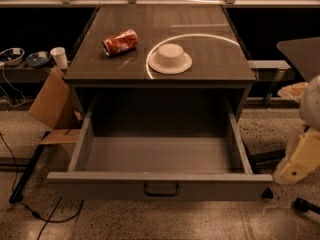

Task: Close top drawer

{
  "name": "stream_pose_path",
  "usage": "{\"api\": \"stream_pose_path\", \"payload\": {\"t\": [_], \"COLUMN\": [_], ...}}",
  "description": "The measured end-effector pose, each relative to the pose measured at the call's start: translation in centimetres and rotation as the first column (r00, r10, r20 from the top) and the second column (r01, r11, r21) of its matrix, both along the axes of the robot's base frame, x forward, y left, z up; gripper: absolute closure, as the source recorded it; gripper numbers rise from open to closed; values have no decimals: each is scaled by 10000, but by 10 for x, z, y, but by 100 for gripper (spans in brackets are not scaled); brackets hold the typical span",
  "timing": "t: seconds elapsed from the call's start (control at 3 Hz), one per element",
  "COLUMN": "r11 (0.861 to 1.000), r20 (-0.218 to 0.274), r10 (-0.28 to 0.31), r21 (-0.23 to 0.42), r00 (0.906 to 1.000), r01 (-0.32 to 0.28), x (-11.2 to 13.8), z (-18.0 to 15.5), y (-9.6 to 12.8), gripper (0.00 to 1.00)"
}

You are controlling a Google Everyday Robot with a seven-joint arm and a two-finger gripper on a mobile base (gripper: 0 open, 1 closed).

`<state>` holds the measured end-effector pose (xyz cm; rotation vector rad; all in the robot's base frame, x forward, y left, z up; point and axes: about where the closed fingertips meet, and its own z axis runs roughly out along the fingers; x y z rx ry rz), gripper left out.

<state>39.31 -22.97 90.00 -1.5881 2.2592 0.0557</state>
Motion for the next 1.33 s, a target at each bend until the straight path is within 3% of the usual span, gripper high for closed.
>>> {"api": "stream_pose_path", "payload": {"t": [0.33,0.67,1.33], "r11": [9986,9960,9905], "r20": [-425,-830,-1383], "r10": [47,-84,-286], "r21": [524,885,1297], "r00": [9991,9965,9900], "r01": [-25,158,468], "x": [-13,-26,-44], "z": [-54,-99,-154], "y": [2,-2,-7], "gripper": [16,39,86]}}
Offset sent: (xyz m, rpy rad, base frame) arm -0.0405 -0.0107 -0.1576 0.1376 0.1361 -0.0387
